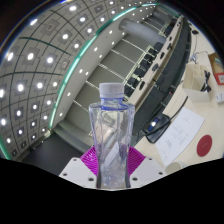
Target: Pour water
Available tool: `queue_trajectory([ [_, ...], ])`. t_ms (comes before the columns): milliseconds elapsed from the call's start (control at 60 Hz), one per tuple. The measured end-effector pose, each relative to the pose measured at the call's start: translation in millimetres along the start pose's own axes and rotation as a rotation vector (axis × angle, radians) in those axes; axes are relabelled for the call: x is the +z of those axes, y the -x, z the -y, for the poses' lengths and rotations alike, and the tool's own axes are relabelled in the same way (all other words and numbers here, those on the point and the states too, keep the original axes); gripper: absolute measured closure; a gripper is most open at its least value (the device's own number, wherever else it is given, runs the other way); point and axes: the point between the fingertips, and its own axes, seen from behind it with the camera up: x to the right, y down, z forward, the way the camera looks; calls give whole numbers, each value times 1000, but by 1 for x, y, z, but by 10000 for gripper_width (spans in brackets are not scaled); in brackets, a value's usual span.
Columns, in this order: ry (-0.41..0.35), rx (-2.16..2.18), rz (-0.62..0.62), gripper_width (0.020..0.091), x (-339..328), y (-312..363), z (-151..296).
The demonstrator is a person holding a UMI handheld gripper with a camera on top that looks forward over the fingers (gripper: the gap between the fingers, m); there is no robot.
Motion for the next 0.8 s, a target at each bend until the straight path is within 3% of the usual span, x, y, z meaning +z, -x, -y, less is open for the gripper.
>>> queue_trajectory([
  [167, -57, -483, -105, 779, -25, -20, 80],
  [300, -58, -813, -183, 781, -37, -62, 108],
  [600, 144, -950, -269, 780, -28, -223, 51],
  [800, 210, -941, -270, 773, -26, -275, 21],
])
